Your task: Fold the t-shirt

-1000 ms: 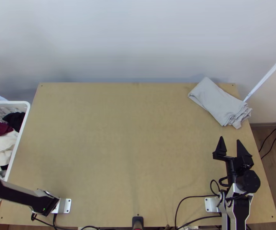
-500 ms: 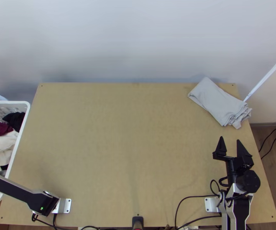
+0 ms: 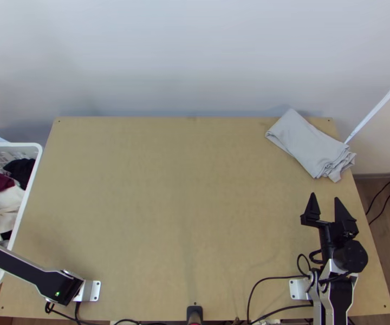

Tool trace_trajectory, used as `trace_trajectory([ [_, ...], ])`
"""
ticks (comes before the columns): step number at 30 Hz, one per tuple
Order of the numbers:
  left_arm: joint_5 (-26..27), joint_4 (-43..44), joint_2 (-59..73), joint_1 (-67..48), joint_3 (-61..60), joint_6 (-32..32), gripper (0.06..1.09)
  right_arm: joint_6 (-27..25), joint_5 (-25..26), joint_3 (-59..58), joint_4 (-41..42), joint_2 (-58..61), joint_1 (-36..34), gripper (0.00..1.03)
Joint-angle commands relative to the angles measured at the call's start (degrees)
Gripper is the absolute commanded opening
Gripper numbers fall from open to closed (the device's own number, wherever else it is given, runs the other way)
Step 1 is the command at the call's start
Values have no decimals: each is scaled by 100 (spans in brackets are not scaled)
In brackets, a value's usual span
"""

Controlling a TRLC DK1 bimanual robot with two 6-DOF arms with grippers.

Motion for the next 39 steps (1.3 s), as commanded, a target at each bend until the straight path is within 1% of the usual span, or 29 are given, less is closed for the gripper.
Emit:
trace_trajectory([
  [1,149,112,-831,116,-202,158,10,87,27,-38,-77,-30,37,98],
  [10,193,59,-2861,64,-149,-255,10,78,27,-38,-77,-30,37,98],
  [18,298,129,-4180,90,159,-756,10,78,27,-38,-77,-30,37,98],
  [23,289,674,-4874,178,123,-1099,9,78,27,-38,-77,-30,37,98],
  [28,281,1210,-5454,222,79,-1240,9,87,27,-38,-77,-30,37,98],
  [32,272,1825,-6034,213,-96,-1416,9,87,27,-38,-77,-38,37,98],
  [35,281,2318,-6570,125,-369,-1459,9,78,27,-38,-77,-30,37,98],
  [39,281,2511,-7203,-341,-562,-1459,9,78,27,-38,-77,-30,37,98],
])
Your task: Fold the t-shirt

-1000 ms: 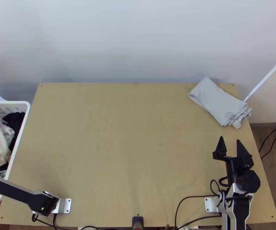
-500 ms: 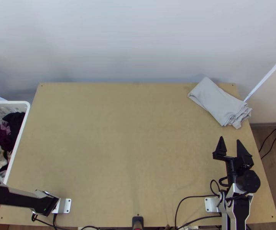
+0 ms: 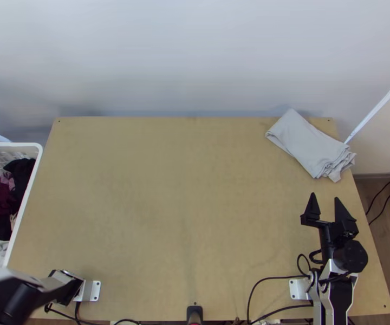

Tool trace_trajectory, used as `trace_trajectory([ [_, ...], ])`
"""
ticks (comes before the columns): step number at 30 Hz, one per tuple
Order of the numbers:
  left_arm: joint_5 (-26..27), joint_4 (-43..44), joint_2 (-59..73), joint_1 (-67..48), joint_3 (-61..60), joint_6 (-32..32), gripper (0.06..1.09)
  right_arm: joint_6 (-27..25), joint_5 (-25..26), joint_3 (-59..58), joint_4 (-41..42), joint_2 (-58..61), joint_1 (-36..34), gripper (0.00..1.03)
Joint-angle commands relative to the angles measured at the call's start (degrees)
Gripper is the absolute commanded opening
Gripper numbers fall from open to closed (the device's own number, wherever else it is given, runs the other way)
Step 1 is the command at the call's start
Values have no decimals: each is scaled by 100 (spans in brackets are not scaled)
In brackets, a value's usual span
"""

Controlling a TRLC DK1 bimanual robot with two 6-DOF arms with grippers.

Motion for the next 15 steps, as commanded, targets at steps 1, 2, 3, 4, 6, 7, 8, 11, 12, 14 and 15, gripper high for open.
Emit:
trace_trajectory([
  [1,51,352,-671,-407,-127,-100,9,87,27,-38,-77,-38,37,98],
  [2,51,352,-785,-565,-136,-91,9,78,27,-38,-77,-30,37,98],
  [3,51,308,-890,-785,-154,-82,9,78,27,-38,-77,-30,37,98],
  [4,42,246,-978,-1031,-154,-30,9,78,27,-38,-77,-30,37,98],
  [6,42,62,-1163,-1488,-154,-21,9,78,27,-38,-77,-30,37,98],
  [7,51,-62,-1268,-1743,-171,23,9,78,27,-38,-77,-30,37,98],
  [8,51,-167,-1365,-2006,-189,41,9,87,27,-38,-77,-30,37,98],
  [11,51,-598,-1576,-2833,-198,58,9,87,27,-38,-77,-30,37,98],
  [12,51,-730,-1637,-3114,-198,58,9,87,27,-38,-77,-30,37,98],
  [14,51,-1011,-1734,-3747,-198,41,9,87,27,-38,-77,-38,37,98],
  [15,42,-1107,-1769,-4037,-206,14,9,78,27,-38,-77,-38,37,98],
])
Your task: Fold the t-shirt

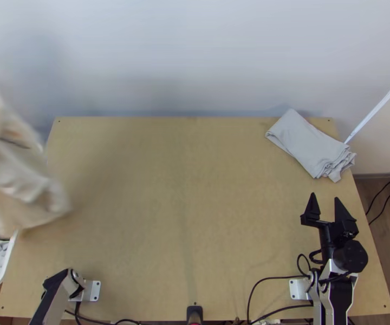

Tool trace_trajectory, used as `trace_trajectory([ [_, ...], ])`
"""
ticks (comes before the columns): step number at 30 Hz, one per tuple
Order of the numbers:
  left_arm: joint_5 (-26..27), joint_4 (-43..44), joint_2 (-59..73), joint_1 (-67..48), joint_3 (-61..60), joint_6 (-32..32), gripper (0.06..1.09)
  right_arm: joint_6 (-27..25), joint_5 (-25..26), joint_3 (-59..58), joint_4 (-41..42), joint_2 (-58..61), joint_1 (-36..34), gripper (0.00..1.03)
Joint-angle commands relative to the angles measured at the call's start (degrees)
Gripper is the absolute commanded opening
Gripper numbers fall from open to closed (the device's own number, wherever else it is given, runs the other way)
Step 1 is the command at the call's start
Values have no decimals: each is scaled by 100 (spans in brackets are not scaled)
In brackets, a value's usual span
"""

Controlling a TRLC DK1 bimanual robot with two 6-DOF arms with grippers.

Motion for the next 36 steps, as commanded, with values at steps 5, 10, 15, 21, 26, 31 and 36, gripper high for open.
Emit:
trace_trajectory([
  [5,-28,-421,-301,-2212,-21,-170,9,78,25,-38,-77,-30,37,98],
  [10,-221,-360,-275,-3926,-311,-161,9,78,25,-38,-77,-30,37,98],
  [15,-432,124,-239,-5200,-856,-205,9,87,25,-38,-77,-30,37,98],
  [21,-995,1178,-64,-6676,-1647,-56,9,78,25,-38,-77,-30,37,98],
  [26,-1100,2084,411,-7362,-2368,-65,9,78,25,-38,-77,-30,37,98],
  [31,-1223,2998,1334,-7837,-2983,-152,9,78,25,-38,-77,-38,37,98],
  [36,-1232,3569,2696,-8056,-3088,-592,9,78,25,-38,-77,-30,37,98],
])
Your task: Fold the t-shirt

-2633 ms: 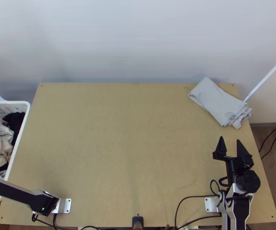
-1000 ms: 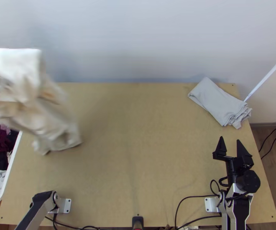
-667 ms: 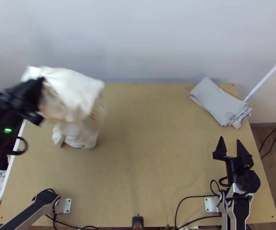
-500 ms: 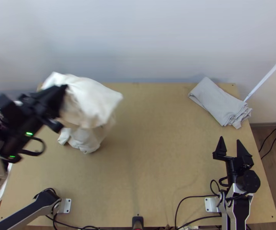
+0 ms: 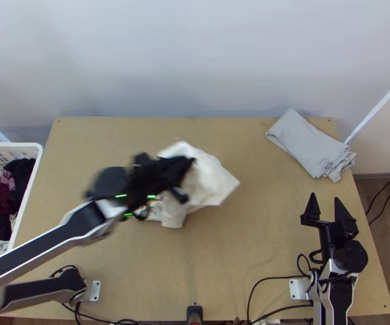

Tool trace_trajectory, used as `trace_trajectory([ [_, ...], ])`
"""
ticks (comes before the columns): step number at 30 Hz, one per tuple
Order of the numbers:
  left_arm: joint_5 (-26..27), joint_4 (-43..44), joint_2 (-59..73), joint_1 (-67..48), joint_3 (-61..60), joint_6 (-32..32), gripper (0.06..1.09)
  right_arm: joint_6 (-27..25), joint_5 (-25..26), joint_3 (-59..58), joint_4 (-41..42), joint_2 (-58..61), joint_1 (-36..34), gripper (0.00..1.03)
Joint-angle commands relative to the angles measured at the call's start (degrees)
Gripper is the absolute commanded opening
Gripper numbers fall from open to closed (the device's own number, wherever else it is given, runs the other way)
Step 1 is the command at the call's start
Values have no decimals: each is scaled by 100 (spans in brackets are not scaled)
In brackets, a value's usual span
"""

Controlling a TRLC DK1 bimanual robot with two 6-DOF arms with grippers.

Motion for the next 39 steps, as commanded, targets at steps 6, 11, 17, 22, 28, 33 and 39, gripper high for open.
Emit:
trace_trajectory([
  [6,-28,854,2442,-272,820,-519,9,78,27,-38,-77,-30,37,98],
  [11,-19,846,3989,-157,2279,-633,9,87,27,-38,-77,-30,37,98],
  [17,-45,591,5456,-17,4213,-651,10,78,27,-38,-77,-30,37,98],
  [22,34,529,6098,9,5039,-659,105,78,27,-38,-77,-38,37,98],
  [28,43,99,5896,71,5056,-1055,105,78,27,-38,-77,-30,37,98],
  [33,87,-1088,5456,343,5100,-1231,105,78,27,-38,-77,-30,37,98],
  [39,78,-1853,4279,739,4485,-1283,105,78,27,-38,-77,-30,37,98],
])
